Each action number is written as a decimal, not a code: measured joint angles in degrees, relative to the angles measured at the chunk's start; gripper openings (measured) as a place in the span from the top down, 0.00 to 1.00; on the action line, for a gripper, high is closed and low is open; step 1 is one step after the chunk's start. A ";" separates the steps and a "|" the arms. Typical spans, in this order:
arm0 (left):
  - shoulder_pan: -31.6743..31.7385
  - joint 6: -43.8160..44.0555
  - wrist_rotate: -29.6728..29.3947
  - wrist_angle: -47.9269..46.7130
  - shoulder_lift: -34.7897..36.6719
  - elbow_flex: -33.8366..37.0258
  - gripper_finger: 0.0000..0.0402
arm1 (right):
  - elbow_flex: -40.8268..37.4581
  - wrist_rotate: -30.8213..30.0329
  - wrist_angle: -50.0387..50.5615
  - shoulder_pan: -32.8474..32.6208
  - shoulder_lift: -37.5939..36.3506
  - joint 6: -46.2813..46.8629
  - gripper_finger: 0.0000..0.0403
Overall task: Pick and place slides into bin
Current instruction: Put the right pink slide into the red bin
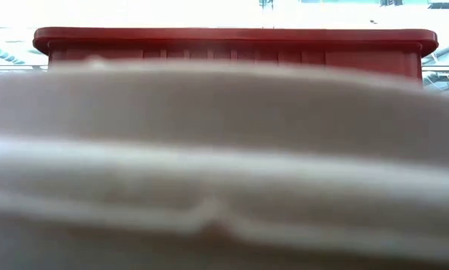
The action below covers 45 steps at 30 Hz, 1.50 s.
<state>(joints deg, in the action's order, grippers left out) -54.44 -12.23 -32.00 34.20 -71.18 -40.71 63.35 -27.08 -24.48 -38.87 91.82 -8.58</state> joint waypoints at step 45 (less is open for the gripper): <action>-0.37 -2.19 -0.01 0.08 0.04 0.00 0.63 | 32.90 -1.51 62.27 4.28 29.85 22.60 0.59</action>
<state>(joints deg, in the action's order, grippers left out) -54.81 -14.41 -32.01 34.28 -71.13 -40.70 96.25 -28.59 37.79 -34.59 121.67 14.03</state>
